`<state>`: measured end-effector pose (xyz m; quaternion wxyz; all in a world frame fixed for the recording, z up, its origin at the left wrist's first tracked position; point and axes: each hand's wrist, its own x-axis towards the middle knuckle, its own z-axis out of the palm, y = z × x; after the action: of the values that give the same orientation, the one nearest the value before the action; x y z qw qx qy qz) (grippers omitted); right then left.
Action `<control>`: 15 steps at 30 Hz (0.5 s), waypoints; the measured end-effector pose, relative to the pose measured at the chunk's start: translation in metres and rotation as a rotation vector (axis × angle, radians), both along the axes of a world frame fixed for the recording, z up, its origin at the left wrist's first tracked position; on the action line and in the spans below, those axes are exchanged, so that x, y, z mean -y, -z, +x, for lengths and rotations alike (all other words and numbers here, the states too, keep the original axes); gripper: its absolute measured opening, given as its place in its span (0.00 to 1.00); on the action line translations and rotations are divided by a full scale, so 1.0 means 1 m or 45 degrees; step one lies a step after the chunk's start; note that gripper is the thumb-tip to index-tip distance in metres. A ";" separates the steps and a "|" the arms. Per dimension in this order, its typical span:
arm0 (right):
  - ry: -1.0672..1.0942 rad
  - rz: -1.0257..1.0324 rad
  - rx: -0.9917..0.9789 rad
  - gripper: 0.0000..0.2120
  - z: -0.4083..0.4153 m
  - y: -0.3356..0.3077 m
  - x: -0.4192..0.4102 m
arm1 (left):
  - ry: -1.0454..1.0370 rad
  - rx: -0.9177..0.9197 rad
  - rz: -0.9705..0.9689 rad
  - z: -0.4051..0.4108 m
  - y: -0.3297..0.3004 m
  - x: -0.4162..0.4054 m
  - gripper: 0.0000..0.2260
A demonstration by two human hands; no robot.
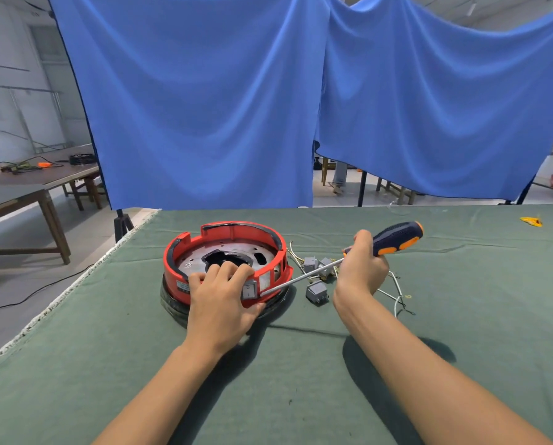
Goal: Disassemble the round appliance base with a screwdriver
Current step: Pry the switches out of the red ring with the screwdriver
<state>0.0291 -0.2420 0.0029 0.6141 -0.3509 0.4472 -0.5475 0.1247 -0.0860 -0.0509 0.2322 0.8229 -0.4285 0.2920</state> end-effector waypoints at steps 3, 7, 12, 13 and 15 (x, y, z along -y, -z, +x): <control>-0.009 -0.119 -0.003 0.12 -0.008 -0.010 -0.014 | -0.004 0.008 0.002 -0.001 -0.001 0.000 0.23; -0.052 -0.275 -0.042 0.13 -0.016 -0.016 -0.034 | -0.024 0.019 0.008 -0.001 -0.001 0.001 0.22; -0.091 -0.457 -0.098 0.13 -0.017 -0.019 -0.049 | -0.045 0.029 0.022 -0.002 0.000 0.002 0.22; -0.104 -0.481 -0.091 0.13 -0.016 -0.019 -0.047 | -0.047 0.026 0.027 -0.002 0.000 0.001 0.22; -0.114 -0.488 -0.083 0.13 -0.012 -0.021 -0.040 | -0.043 0.012 0.042 -0.002 -0.001 0.000 0.22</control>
<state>0.0173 -0.2024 0.0235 0.5450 -0.4983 0.3385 -0.5832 0.1228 -0.0862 -0.0501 0.2117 0.8324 -0.4204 0.2925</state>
